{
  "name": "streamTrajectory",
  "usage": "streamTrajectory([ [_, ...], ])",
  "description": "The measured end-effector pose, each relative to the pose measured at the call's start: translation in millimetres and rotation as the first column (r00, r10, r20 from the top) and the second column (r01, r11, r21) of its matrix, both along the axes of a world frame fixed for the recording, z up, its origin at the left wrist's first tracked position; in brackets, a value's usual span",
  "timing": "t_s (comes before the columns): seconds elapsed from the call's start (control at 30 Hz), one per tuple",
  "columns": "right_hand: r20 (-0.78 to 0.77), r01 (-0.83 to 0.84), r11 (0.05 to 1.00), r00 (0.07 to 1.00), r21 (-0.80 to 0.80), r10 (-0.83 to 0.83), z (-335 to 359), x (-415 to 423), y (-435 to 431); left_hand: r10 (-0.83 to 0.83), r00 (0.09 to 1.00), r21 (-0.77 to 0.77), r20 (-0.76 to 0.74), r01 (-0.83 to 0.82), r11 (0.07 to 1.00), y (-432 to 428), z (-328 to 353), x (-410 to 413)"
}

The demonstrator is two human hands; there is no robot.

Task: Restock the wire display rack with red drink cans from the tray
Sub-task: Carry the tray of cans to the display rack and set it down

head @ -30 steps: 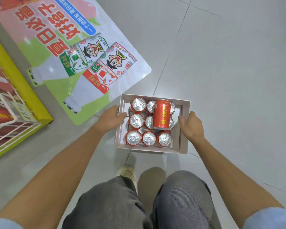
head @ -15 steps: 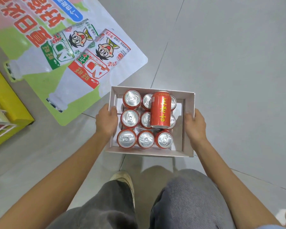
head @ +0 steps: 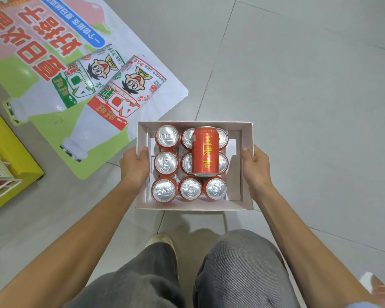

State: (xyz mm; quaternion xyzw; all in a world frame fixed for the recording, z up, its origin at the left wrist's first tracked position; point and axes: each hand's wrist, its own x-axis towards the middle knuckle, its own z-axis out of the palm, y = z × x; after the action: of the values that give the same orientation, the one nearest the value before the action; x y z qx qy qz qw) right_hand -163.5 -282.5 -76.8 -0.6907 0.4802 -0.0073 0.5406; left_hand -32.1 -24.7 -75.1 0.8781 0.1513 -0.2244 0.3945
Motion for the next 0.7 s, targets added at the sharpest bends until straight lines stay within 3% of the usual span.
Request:
streamTrajectory([
  [0.13, 0.021, 0.038, 0.999, 0.999, 0.020, -0.039, 63, 10, -5, 0.005, 1.000, 0.029, 0.013, -0.005, 1.000, -6, 61, 16],
  [0.27, -0.004, 0.064, 0.997, 0.998, 0.039, -0.064, 167, 16, -4, 0.008, 1.000, 0.027, -0.012, -0.007, 1.000, -5, 160, 33],
  [0.7, -0.018, 0.047, 0.997, 0.999, 0.062, -0.046, 590, 72, 7, 0.014, 0.999, 0.021, -0.050, -0.013, 1.000, 7, 593, 88],
])
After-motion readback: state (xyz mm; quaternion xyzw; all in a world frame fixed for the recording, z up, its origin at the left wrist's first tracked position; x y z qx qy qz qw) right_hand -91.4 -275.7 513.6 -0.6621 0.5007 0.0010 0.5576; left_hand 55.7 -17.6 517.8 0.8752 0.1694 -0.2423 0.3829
